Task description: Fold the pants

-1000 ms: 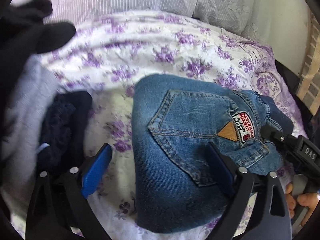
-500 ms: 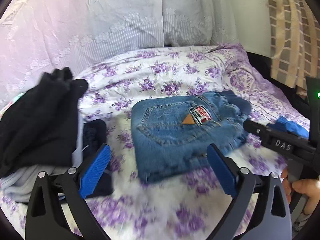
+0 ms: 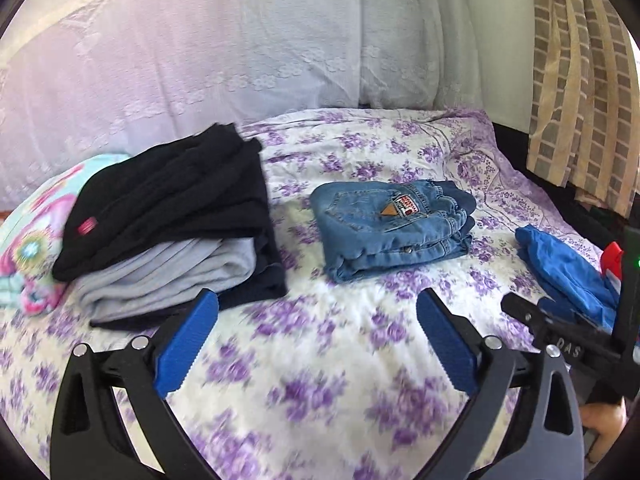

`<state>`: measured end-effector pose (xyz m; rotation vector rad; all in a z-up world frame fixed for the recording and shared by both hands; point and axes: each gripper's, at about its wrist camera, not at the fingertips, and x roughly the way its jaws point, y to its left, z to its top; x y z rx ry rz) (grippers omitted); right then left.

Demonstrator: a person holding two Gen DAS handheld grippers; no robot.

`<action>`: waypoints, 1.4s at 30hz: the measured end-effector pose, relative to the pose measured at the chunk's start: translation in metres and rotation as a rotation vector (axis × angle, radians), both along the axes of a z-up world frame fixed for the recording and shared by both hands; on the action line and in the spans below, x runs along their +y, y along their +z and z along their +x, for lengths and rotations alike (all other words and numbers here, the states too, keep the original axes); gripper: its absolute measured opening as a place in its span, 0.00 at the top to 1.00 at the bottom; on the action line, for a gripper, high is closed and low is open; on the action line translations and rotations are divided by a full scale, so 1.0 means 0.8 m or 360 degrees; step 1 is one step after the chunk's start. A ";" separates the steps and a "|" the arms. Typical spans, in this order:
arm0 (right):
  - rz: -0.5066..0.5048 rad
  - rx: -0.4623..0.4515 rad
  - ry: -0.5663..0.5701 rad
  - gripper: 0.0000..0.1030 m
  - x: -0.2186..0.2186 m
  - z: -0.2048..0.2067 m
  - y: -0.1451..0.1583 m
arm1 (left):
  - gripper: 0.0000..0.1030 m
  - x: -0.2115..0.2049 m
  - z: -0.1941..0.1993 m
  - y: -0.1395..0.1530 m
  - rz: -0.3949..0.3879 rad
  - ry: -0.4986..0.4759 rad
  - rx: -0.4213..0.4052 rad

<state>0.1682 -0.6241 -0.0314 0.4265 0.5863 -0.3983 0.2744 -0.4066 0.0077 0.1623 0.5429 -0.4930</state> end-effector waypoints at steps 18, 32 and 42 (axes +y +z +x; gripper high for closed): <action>-0.0196 -0.0034 0.0158 0.04 0.139 -0.105 0.018 | 0.05 0.121 -0.097 -0.038 -0.0100 0.0126 0.0207; 0.0085 -0.0052 0.0214 0.04 0.140 -0.156 0.011 | 0.05 0.172 -0.144 -0.125 -0.0074 -0.0019 0.0657; -0.0350 -0.0091 0.0169 0.04 0.148 -0.107 0.099 | 0.05 0.094 -0.111 -0.036 0.0084 0.0003 0.0294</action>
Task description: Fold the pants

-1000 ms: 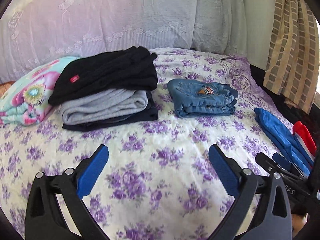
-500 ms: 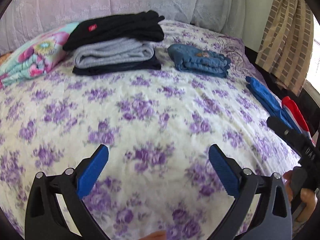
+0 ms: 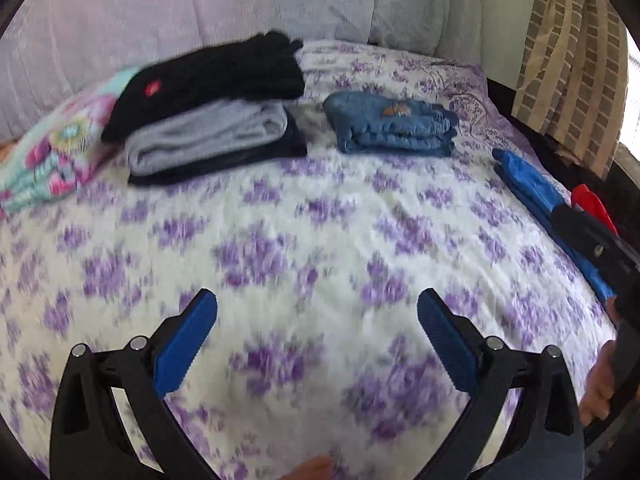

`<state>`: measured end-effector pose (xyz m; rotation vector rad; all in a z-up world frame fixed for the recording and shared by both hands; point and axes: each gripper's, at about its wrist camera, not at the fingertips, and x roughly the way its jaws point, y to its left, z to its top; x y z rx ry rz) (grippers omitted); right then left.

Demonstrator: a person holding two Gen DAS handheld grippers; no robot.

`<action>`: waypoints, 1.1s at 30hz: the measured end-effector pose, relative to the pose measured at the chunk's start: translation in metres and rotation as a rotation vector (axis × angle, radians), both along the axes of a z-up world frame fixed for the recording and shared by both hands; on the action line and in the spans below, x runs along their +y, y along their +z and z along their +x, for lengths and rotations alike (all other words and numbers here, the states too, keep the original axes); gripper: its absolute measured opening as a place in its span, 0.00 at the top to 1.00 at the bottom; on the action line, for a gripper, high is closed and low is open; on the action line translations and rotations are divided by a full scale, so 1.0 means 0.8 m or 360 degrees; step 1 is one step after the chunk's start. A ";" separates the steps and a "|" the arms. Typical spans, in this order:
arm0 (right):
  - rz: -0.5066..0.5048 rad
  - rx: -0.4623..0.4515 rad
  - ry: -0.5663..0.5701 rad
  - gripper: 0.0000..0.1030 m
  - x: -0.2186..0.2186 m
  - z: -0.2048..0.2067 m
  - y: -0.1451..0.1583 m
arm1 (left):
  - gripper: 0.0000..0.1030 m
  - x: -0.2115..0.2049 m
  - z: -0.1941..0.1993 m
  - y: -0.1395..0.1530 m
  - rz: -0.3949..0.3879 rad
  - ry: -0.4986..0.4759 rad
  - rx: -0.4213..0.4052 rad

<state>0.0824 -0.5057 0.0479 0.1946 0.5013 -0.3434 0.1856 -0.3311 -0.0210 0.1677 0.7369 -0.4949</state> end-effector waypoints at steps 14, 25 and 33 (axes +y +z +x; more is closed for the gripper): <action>0.0051 -0.0396 -0.0331 0.04 -0.094 0.063 0.087 | 0.05 -0.103 0.081 0.120 -0.0235 0.0173 -0.0380; -0.0190 -0.0254 -0.0477 0.04 -0.087 0.091 0.061 | 0.04 -0.145 0.108 0.095 -0.0227 -0.0037 -0.0294; -0.0152 -0.0049 -0.0438 0.04 -0.093 0.100 -0.001 | 0.04 -0.135 0.122 0.048 -0.0181 -0.0032 -0.0156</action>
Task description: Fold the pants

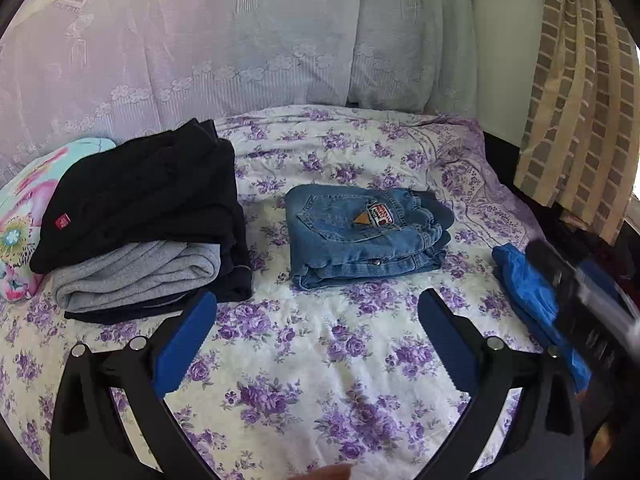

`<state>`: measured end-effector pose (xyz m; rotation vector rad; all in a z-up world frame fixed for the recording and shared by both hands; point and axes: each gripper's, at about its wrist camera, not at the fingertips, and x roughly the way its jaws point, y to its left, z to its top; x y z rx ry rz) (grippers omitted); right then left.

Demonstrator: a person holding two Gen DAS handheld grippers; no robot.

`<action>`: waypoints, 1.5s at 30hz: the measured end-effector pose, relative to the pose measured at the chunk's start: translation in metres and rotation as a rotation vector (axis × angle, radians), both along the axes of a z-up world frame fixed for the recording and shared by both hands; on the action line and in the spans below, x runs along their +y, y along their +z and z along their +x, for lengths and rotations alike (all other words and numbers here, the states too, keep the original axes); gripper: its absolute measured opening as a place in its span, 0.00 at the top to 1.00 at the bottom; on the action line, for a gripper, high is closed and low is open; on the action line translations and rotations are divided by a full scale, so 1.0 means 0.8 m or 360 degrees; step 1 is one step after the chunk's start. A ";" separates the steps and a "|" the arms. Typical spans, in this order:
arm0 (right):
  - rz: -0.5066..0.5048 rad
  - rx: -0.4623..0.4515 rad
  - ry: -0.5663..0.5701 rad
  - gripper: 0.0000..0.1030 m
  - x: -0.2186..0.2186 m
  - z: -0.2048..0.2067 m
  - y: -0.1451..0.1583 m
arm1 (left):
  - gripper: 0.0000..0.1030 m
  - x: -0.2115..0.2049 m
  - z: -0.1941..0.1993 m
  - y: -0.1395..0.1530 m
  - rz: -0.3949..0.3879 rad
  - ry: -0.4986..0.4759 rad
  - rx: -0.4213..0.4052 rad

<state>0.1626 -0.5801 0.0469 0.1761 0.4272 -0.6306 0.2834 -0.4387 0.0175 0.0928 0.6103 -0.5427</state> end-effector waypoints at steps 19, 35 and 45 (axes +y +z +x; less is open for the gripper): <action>0.0022 0.0128 0.0153 0.04 0.021 0.049 0.029 | 0.04 0.039 -0.023 0.033 0.0020 0.0157 -0.0135; -0.0031 0.0190 0.0144 0.04 0.016 0.053 0.009 | 0.04 0.027 -0.008 0.014 0.0071 0.0160 -0.0072; -0.0058 0.0219 0.0183 0.04 0.025 0.057 0.005 | 0.04 0.034 0.000 0.015 0.0050 0.0188 -0.0034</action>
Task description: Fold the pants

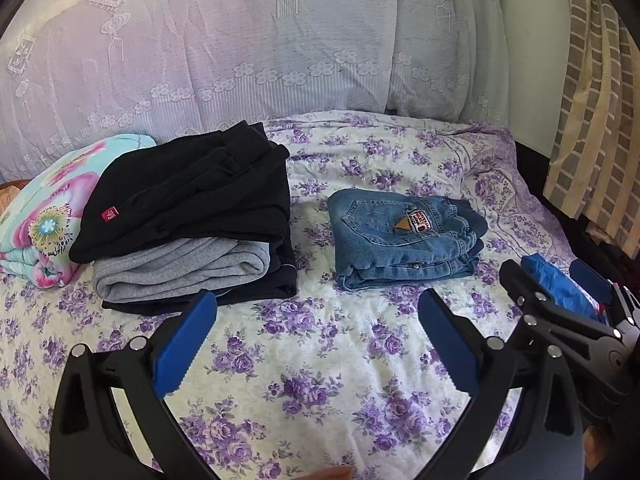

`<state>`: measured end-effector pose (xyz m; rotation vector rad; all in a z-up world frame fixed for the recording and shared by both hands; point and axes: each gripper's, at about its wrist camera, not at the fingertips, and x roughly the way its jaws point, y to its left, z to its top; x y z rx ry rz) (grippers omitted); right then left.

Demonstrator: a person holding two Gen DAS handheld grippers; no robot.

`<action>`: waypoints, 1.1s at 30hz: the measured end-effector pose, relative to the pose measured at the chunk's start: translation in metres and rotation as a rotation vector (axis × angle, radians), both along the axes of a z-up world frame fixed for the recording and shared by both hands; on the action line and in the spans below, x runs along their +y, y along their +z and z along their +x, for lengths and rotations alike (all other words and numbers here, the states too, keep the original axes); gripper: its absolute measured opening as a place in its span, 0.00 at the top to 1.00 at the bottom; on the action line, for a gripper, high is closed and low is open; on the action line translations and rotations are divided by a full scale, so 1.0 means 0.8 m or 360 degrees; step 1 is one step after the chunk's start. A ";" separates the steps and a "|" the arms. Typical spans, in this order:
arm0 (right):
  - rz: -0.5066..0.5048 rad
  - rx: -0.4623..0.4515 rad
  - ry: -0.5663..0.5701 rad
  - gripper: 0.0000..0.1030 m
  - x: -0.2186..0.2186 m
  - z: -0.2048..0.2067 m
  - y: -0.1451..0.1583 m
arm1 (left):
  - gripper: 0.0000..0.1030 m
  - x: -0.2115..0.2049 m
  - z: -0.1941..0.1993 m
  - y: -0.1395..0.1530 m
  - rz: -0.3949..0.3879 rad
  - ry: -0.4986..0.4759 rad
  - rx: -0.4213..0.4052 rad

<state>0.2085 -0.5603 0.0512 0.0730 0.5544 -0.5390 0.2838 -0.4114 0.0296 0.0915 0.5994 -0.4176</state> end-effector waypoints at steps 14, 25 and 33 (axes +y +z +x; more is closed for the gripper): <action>0.0003 0.0002 -0.0006 0.04 0.000 0.000 -0.001 | 0.04 -0.003 -0.001 -0.002 0.0003 -0.0009 0.0007; 0.0006 0.0003 -0.0007 0.04 0.001 0.000 -0.002 | 0.04 -0.003 -0.001 -0.005 0.0003 -0.0010 0.0014; 0.0004 0.0006 -0.0009 0.04 0.000 0.000 -0.003 | 0.04 -0.003 0.000 -0.006 0.0002 -0.0010 0.0020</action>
